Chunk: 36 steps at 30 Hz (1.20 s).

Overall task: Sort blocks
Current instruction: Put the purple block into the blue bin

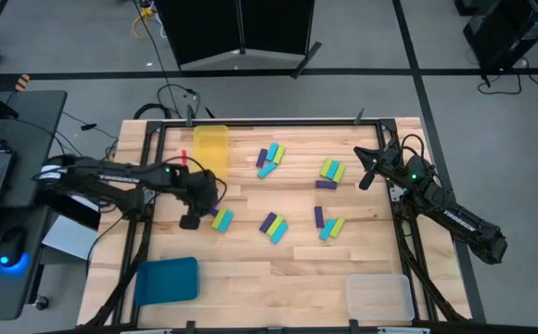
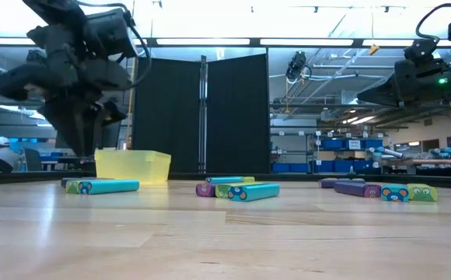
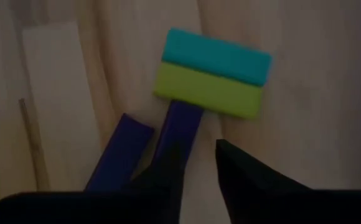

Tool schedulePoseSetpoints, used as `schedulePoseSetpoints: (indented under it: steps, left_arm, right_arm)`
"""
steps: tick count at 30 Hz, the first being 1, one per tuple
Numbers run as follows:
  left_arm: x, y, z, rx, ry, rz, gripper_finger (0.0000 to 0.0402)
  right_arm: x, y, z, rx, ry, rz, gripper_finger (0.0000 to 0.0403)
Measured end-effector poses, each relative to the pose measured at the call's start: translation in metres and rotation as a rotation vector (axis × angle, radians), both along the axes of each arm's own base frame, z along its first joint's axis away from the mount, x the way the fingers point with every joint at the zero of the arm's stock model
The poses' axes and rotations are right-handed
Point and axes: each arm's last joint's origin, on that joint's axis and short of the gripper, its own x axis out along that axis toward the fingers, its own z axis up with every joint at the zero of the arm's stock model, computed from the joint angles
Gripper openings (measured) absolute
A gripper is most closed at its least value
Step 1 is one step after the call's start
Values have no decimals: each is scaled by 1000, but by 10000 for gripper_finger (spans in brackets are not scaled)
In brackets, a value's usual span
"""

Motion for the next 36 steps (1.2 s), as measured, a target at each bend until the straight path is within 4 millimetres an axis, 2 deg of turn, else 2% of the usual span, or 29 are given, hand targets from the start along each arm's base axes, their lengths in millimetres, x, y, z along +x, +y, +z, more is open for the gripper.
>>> schedulePoseSetpoints:
  steps: [6, 13, 29, 36]
  left_arm:
    - [5, 1, -12, 30, 69, 37, 156]
    - [8, 2, -21, 62, 123, 54, 185]
    - [17, 3, -43, 54, 218, 71, 189]
    - [17, 3, -44, 40, 229, 126, 178]
  right_arm:
    - [0, 0, 0, 0, 0, 0, 39]
    - [0, 0, 0, 0, 0, 0, 39]
    - [0, 0, 0, 0, 0, 0, 39]
    - [0, 0, 0, 0, 0, 0, 39]
